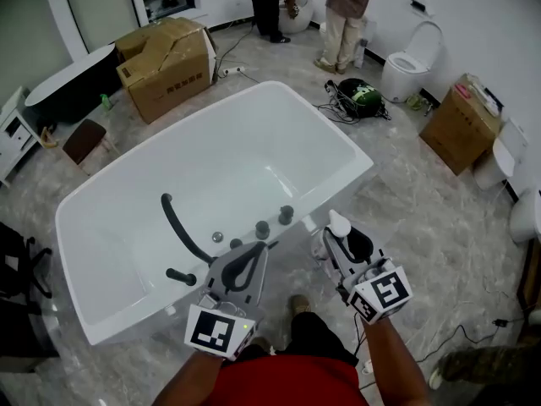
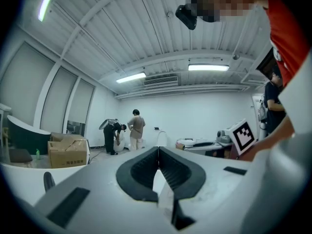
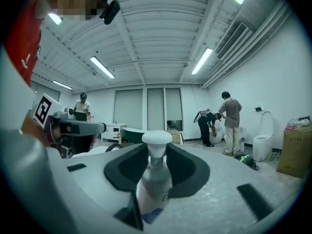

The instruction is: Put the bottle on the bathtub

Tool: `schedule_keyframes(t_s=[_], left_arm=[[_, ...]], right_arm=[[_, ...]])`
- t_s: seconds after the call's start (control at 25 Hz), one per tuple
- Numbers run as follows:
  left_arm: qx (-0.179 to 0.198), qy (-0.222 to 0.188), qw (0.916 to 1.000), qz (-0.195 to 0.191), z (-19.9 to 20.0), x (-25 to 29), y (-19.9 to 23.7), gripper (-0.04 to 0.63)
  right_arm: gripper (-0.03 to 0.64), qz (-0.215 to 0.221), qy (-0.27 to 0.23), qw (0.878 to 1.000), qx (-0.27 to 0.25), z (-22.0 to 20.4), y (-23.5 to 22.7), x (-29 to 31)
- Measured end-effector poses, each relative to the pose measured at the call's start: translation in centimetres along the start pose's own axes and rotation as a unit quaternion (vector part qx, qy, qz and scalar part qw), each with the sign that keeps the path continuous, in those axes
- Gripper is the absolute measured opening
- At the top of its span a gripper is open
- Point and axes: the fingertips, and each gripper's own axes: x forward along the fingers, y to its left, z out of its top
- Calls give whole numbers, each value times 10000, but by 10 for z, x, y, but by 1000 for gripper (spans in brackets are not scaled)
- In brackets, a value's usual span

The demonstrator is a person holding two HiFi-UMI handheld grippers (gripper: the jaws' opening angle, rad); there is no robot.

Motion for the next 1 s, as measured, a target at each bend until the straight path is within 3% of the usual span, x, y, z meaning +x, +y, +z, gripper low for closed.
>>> schedule_keyframes(t_s=[0.24, 0.56, 1.0], left_arm=[[42, -43, 9978, 658, -10, 56, 29, 11], [-122, 304, 9904, 1344, -50, 127, 59, 11], [-183, 1130, 9800, 1629, -104, 160, 80, 11]], right_arm=[[115, 592, 142, 9981, -69, -46, -44, 62], [115, 1346, 536, 9890, -311, -122, -92, 136], [115, 1857, 1047, 9765, -311, -216, -115, 199]])
